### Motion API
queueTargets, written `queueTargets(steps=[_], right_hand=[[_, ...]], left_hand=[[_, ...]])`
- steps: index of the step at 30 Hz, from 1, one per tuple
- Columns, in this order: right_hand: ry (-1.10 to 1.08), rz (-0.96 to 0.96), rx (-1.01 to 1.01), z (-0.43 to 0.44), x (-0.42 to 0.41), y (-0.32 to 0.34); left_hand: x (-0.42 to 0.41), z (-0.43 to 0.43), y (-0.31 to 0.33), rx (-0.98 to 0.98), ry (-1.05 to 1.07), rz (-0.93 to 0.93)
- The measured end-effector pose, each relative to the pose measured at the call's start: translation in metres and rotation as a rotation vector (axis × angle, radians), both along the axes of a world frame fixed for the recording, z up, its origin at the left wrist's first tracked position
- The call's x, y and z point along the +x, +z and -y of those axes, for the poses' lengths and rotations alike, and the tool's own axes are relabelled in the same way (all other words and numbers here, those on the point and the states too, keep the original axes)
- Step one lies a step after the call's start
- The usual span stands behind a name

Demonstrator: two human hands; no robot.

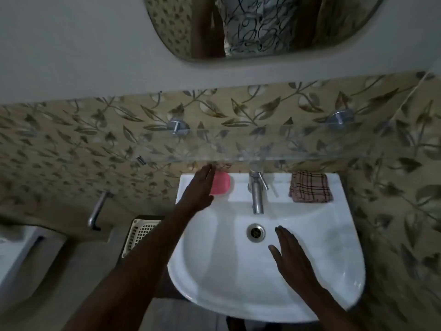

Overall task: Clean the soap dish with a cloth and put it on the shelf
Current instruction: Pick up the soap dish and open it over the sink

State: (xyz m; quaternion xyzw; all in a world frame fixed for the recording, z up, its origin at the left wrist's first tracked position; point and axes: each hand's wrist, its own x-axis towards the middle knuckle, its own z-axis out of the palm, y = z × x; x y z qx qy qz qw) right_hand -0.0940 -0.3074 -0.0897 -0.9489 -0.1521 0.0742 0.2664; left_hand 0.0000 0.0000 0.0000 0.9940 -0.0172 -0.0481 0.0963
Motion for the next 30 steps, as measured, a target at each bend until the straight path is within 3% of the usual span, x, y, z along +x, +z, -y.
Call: queueTargets(steps=[2,5,9,14,17,25,30], right_hand=[[0.008,-0.136,0.032,-0.005,0.0,-0.006],[0.089,-0.14,0.053,-0.021,0.001,-0.016],[0.226,-0.275,0.233,-0.067,0.015,-0.01],[-0.081,-0.583,0.715,-0.136,0.051,0.016],[-0.214,-0.711,0.841,-0.154,0.068,0.028],[-0.281,-0.737,0.896,-0.171,0.076,0.031],[-0.311,-0.665,0.782,-0.178,0.082,0.024]], left_hand=[[0.018,-0.005,0.006,0.022,-0.089,-0.109],[0.037,-0.011,0.003,0.109,-0.157,-0.214],[0.044,-0.016,-0.007,0.137,-0.196,-0.209],[0.05,-0.024,-0.018,0.133,-0.224,-0.254],[0.053,-0.028,-0.021,0.102,-0.231,-0.252],[0.053,-0.028,-0.02,0.027,-0.267,-0.224],[0.06,-0.028,-0.014,-0.028,-0.286,-0.233]])
